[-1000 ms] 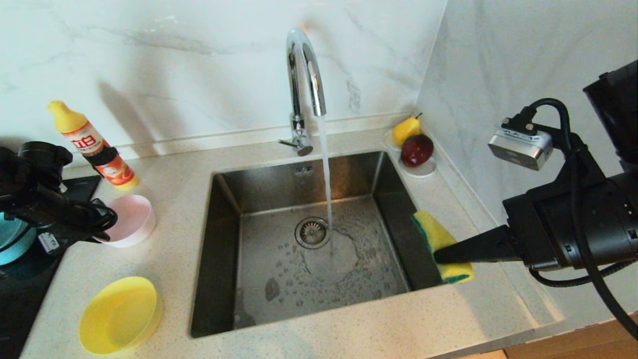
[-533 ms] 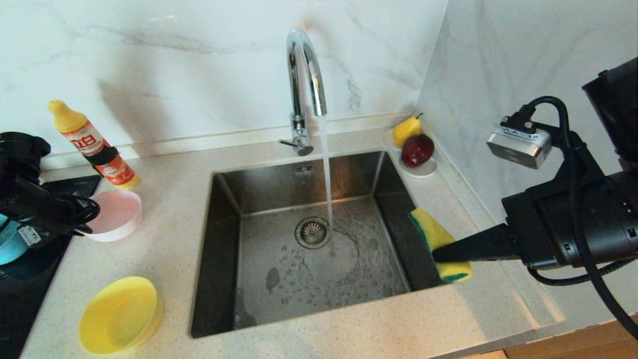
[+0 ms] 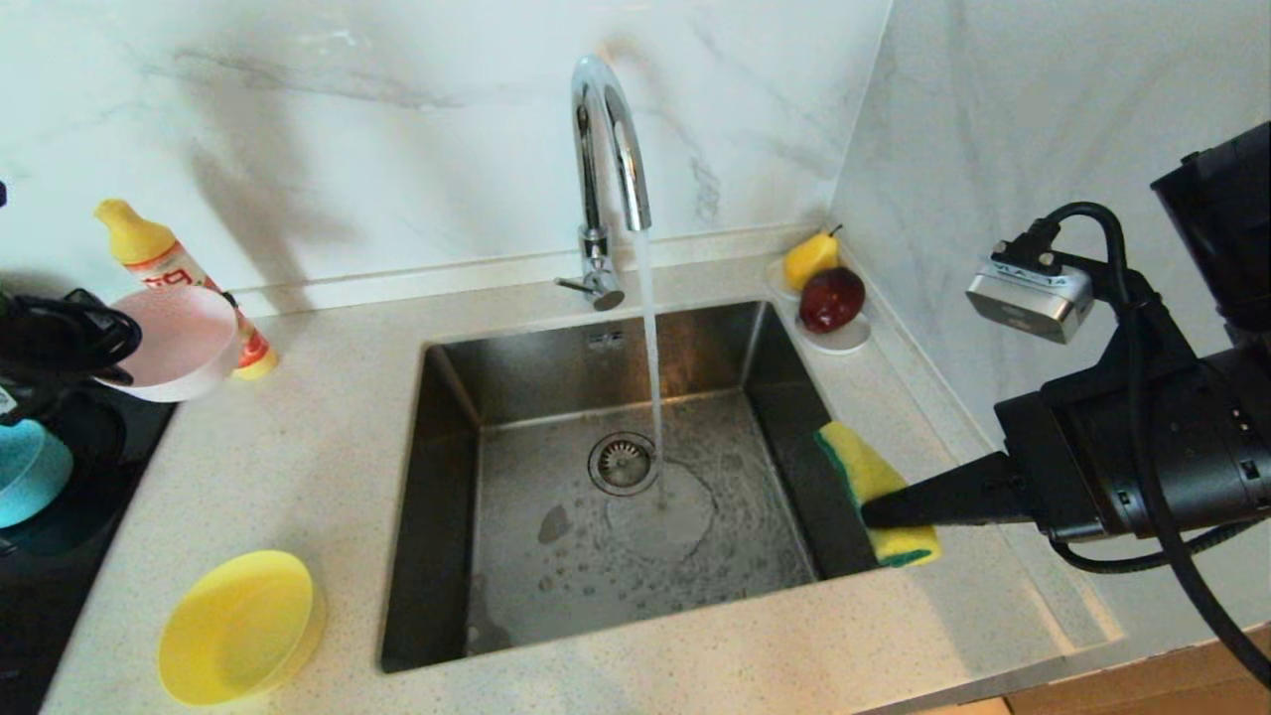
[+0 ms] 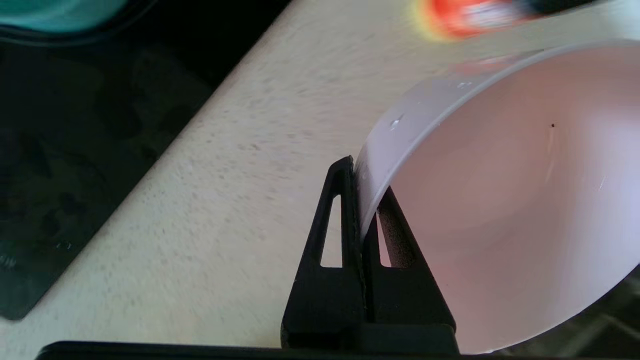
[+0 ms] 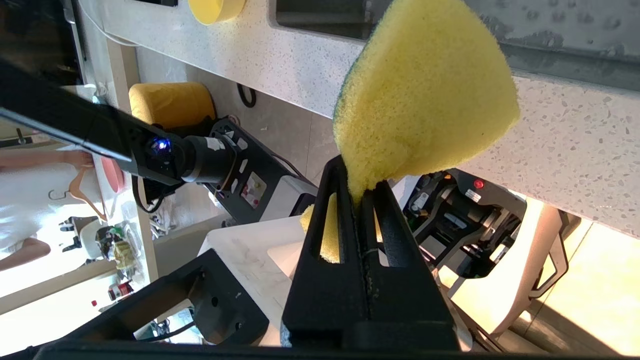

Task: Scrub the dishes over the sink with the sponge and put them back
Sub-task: Wash the bowl

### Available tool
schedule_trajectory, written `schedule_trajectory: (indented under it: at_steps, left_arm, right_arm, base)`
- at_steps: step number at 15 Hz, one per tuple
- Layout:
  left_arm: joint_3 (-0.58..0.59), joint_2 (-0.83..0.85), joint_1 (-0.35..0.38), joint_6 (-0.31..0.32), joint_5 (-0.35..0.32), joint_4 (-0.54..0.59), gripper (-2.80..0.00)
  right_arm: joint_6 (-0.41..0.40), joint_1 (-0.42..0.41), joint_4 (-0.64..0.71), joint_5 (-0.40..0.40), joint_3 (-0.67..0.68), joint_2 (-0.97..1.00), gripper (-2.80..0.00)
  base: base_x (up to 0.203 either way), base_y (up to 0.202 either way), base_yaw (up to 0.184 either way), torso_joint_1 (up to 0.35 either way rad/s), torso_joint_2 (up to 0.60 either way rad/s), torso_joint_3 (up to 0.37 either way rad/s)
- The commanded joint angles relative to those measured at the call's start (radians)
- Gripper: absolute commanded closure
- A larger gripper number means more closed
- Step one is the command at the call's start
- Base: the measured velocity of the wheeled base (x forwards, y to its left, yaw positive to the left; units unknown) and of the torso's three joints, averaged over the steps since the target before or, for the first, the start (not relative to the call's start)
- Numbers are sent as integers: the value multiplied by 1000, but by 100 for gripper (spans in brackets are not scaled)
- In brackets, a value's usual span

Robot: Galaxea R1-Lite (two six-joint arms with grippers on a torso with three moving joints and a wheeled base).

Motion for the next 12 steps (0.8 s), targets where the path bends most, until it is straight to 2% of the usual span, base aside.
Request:
schedule_trajectory:
  at_steps: [1,4,9,12]
  left_arm:
    - [-49,-87,-54,-13,-4,37,0]
    - [-63,-135,-163,-17,-5,70,0]
    - [-47,-78,-344,-36,10,99,0]
    - [-54,-20,-477,-49,88,95,0]
  right_arm:
    - [1,1,3,2,0,4,0]
    - [2,1,3,4,-1,7,0]
    - [-1,1,3,2,2,5,0]
    - [-4,-1,1,1,-1,4,0]
  base:
    - [0,0,0,0,0,0]
    - [0,0,0,0,0,0]
    - [0,0,0,0,0,0]
    - [0,0,0,0,0,0]
